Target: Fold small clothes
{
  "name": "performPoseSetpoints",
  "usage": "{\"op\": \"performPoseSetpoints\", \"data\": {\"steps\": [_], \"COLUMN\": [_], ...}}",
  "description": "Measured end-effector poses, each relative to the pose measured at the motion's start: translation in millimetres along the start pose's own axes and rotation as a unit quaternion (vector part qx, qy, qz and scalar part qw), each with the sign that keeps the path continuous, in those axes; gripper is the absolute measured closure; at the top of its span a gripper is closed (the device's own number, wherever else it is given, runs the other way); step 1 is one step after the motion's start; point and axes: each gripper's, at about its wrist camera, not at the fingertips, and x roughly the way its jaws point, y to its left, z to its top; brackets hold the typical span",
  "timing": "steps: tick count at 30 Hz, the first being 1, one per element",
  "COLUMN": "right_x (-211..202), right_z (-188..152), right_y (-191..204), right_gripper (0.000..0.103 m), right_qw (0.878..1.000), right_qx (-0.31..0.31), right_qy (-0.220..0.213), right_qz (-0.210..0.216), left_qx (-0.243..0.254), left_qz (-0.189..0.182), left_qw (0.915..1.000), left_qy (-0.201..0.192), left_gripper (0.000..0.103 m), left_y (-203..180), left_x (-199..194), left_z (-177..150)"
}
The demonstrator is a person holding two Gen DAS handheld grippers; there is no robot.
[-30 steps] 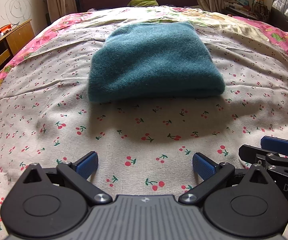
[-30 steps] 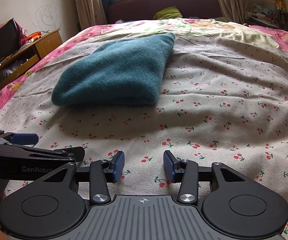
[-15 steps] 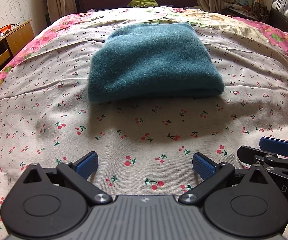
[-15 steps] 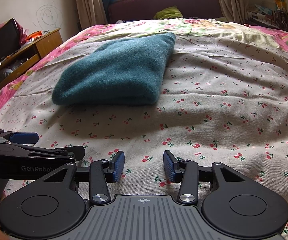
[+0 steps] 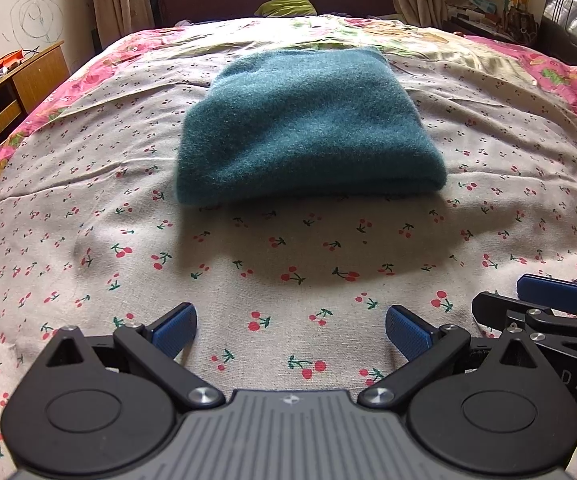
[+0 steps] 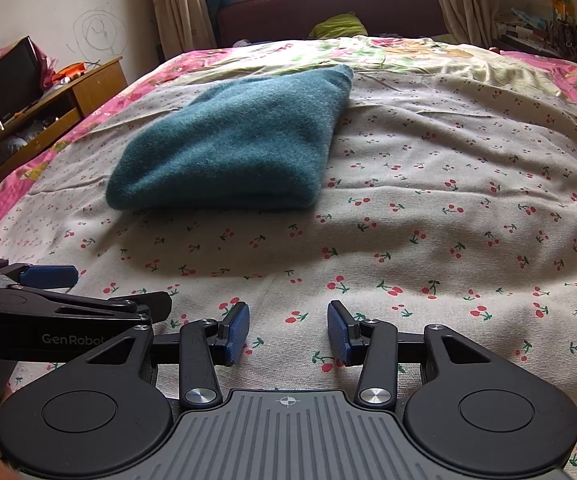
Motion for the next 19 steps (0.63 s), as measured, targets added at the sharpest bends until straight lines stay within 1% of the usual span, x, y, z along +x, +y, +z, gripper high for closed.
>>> {"op": "performPoseSetpoints", "data": {"steps": [19], "right_x": [-0.1], "right_z": [-0.4], "right_y": [0.2], "right_gripper": [0.060], "right_qw": [1.000], "right_qx": [0.000], "right_qy": [0.000], "right_qz": [0.000], "left_qx": [-0.007], "left_qz": [0.001], "left_qw": [1.0000], "left_qy": [-0.001], "left_gripper": [0.000], "left_y": [2.8], "left_x": [-1.4], "left_z": [-0.6]}}
